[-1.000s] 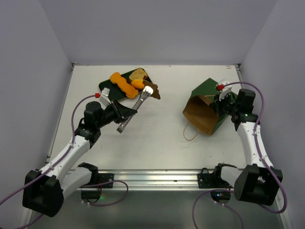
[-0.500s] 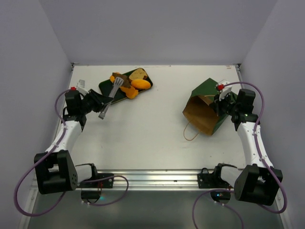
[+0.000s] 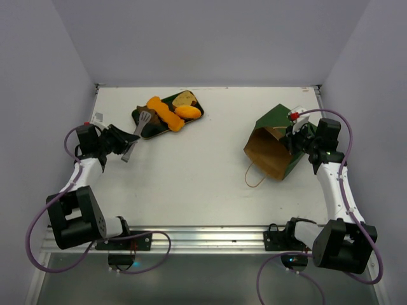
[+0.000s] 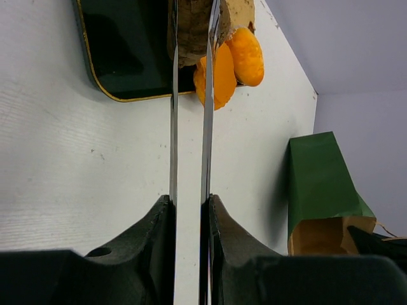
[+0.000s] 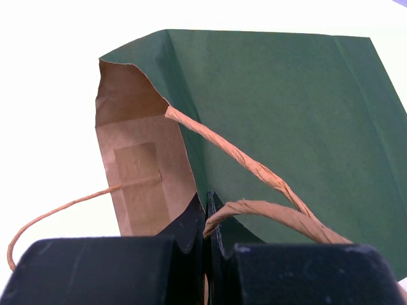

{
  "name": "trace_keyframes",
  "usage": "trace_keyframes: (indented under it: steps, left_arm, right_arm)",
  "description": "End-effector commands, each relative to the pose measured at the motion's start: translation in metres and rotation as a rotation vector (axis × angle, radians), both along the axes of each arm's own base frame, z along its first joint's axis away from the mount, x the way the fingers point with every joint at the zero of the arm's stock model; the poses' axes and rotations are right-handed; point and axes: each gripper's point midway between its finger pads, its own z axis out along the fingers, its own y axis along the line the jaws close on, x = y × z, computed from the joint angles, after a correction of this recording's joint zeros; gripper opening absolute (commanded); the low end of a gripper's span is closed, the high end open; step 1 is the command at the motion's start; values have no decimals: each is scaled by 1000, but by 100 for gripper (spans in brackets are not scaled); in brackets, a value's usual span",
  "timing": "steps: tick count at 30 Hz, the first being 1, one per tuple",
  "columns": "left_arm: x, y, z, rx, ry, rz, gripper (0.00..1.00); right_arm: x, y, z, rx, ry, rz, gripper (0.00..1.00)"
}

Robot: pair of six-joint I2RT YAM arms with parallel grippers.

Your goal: Take the fake bread out of the paper bag

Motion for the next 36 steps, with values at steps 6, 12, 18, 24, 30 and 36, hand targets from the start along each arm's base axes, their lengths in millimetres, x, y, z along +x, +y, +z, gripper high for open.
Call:
trace_keyframes:
  steps: [6,12,18,24,30,36]
  left_arm:
    - [4,3,-12,3,12,-32,8]
    - [4,7,-21,5,40,-14,30]
    - [5,11,-21,8,47,1,43]
    - [6,13,-18,8,46,11,47]
    - [10,19,-10,23,27,27,50]
    - [10,21,-10,17,59,40,51]
  right_arm:
    - [2,-1,5,7,-28,-1,0]
    - [1,0,4,9,-25,2,0]
    - [2,0,5,8,-27,4,0]
    - [2,0,5,7,-27,1,0]
    - [1,0,4,8,-26,2,0]
    - [2,0,5,8,-27,4,0]
